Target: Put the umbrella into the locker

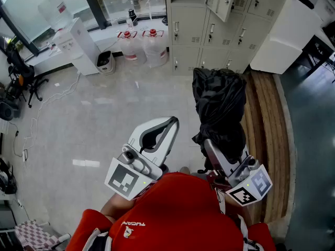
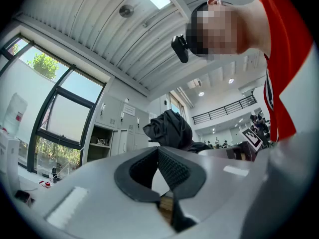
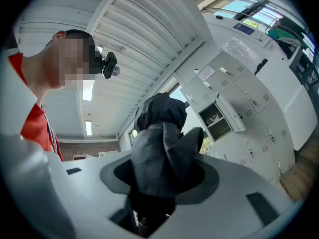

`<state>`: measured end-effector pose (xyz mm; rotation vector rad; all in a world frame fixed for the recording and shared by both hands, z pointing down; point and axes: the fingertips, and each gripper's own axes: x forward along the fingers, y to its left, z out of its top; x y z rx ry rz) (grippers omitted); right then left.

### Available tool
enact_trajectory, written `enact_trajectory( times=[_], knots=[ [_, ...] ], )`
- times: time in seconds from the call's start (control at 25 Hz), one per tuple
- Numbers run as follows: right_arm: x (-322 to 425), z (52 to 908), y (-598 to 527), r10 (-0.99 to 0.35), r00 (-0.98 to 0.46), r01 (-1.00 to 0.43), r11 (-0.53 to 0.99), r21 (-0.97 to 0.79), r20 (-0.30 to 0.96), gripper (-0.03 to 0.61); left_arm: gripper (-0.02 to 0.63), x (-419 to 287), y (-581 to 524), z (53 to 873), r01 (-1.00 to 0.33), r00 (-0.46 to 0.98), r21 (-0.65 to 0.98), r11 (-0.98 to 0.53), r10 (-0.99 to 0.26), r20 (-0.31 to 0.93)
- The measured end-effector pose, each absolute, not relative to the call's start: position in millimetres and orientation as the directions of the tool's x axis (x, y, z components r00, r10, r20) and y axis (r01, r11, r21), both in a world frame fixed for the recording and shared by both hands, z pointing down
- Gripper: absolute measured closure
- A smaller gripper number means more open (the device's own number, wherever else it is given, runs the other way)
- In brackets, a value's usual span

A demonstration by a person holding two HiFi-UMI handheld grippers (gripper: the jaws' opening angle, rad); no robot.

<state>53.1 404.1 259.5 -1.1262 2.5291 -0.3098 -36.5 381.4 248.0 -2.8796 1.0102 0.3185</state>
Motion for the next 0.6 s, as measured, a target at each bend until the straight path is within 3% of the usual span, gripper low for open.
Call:
enact_trajectory(
  times=[0.6],
  knots=[
    [56.1,267.6,400.3,-0.762,-0.612,-0.683,0.644,-0.344,-0.211,0.379,0.609,-40.9,378.5,257.6,-0.644,0.747,-0.003,-0.765,-0.627,-0.221]
  ],
)
